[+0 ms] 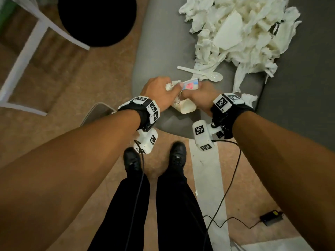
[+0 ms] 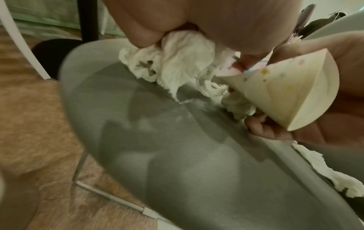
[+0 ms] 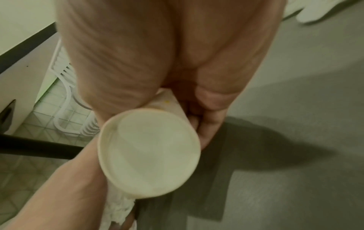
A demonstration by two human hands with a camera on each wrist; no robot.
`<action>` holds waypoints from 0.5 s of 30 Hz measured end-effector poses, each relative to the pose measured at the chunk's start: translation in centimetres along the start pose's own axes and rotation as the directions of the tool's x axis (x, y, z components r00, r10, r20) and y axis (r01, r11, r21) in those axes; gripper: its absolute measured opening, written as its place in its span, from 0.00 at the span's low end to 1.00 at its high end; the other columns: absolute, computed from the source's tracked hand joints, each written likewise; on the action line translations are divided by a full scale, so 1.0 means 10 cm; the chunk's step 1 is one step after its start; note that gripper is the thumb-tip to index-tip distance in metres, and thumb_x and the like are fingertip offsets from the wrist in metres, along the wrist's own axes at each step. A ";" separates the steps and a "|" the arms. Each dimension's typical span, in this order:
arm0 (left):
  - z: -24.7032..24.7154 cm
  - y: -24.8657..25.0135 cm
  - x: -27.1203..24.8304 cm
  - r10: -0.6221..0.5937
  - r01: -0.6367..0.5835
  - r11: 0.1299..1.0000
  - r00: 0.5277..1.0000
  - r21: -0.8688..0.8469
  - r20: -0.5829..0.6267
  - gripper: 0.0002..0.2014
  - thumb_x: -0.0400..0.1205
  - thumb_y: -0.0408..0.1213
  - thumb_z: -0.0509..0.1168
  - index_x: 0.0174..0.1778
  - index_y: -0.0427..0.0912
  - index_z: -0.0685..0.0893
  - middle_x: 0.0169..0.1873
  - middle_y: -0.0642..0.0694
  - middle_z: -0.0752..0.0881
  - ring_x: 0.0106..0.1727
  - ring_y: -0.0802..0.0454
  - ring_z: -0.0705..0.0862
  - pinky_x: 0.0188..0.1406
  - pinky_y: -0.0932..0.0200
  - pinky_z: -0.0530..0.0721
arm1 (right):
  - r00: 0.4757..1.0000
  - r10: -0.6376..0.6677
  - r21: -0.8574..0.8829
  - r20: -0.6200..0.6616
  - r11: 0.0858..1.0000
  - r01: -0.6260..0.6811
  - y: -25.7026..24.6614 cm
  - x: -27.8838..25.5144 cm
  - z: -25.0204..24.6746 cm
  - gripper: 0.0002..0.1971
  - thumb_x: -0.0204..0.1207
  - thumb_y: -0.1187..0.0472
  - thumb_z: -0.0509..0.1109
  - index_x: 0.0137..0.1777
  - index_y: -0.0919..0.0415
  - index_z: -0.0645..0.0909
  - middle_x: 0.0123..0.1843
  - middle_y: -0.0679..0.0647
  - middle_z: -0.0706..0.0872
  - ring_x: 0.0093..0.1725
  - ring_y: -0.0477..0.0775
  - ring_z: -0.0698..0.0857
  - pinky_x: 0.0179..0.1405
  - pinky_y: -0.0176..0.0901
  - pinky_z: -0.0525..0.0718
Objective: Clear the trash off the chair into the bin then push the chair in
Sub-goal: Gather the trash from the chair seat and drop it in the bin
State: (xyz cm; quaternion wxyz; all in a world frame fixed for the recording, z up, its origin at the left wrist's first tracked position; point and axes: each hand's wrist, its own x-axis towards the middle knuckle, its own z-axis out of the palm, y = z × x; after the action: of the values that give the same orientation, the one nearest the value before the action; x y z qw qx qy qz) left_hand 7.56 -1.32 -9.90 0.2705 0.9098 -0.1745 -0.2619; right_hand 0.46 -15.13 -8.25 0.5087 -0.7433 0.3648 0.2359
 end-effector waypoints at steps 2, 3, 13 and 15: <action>-0.08 -0.13 -0.02 -0.038 0.035 0.997 0.998 -0.070 -0.044 0.28 0.79 0.63 0.58 0.32 0.40 0.84 0.26 0.47 0.84 0.33 0.45 0.83 0.33 0.53 0.80 | 1.000 -0.009 0.024 -0.019 1.000 0.010 -0.10 0.02 0.15 0.16 0.52 0.52 0.77 0.40 0.58 0.88 0.47 0.62 0.93 0.51 0.63 0.91 0.56 0.58 0.89; -0.12 -0.19 -0.04 -0.070 0.062 0.988 0.996 -0.139 -0.057 0.27 0.82 0.61 0.58 0.32 0.41 0.85 0.25 0.48 0.84 0.32 0.48 0.83 0.32 0.55 0.78 | 1.000 -0.012 0.029 -0.025 0.999 0.013 -0.16 0.02 0.22 0.14 0.56 0.54 0.78 0.41 0.59 0.88 0.47 0.61 0.93 0.50 0.61 0.91 0.53 0.53 0.88; -0.78 -1.28 -0.33 -0.534 0.392 0.686 0.843 -0.613 -0.058 0.14 0.74 0.41 0.66 0.37 0.33 0.89 0.29 0.42 0.86 0.30 0.49 0.81 0.33 0.54 0.80 | 0.975 -0.176 0.034 0.133 0.984 0.173 -0.81 -0.11 1.40 0.04 0.67 0.66 0.75 0.36 0.55 0.86 0.37 0.52 0.92 0.39 0.51 0.91 0.41 0.42 0.89; -0.92 -1.57 -0.44 -0.581 0.434 0.651 0.813 -0.623 -0.041 0.15 0.73 0.44 0.66 0.41 0.35 0.91 0.34 0.41 0.90 0.34 0.45 0.86 0.39 0.50 0.85 | 0.963 -0.202 0.018 0.177 0.979 0.203 -0.90 -0.11 1.69 0.03 0.68 0.65 0.74 0.39 0.56 0.86 0.38 0.51 0.92 0.38 0.50 0.91 0.41 0.40 0.88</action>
State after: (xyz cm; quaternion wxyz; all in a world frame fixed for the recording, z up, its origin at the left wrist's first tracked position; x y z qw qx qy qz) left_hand 12.04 16.80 -10.81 0.4716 0.8163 0.2123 -0.2574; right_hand 7.15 2.89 -8.45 0.5604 -0.7528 0.2399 0.2483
